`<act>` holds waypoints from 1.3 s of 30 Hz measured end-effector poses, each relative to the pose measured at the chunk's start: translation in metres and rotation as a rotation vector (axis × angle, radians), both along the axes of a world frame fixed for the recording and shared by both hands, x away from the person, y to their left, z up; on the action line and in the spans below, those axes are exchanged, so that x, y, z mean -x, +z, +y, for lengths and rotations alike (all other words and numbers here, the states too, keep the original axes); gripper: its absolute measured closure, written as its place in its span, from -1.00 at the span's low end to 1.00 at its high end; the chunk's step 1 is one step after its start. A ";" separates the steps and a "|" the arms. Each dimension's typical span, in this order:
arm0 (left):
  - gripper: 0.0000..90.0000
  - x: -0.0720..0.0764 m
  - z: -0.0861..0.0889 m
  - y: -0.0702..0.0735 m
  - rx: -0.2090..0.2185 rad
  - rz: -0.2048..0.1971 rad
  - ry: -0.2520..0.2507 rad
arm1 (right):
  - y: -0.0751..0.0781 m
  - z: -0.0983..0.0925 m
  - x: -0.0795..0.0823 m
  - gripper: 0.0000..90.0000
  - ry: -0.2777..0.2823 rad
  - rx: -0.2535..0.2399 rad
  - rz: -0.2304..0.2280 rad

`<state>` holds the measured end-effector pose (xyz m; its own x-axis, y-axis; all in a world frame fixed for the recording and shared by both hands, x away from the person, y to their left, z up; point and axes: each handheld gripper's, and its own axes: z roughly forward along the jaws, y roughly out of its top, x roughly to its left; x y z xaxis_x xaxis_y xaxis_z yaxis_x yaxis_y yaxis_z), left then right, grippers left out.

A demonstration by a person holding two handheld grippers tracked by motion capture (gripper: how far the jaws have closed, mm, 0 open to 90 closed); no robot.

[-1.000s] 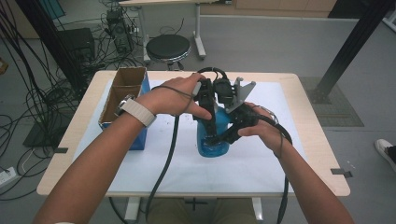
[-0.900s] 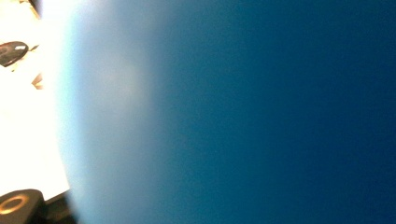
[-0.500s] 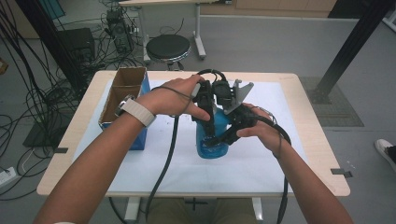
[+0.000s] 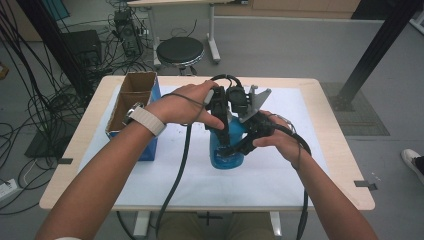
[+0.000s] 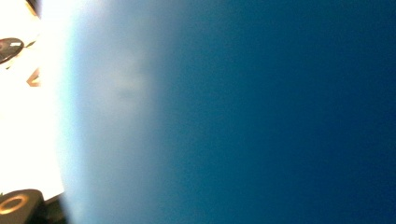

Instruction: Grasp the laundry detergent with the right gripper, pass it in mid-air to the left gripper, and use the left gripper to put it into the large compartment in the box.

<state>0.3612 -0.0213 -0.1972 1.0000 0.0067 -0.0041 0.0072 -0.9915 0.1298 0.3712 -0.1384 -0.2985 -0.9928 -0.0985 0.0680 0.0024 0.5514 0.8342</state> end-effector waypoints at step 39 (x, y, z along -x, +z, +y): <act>-0.16 0.000 0.000 0.000 0.010 -0.006 0.008 | 0.000 -0.002 0.000 -0.05 -0.002 -0.002 0.018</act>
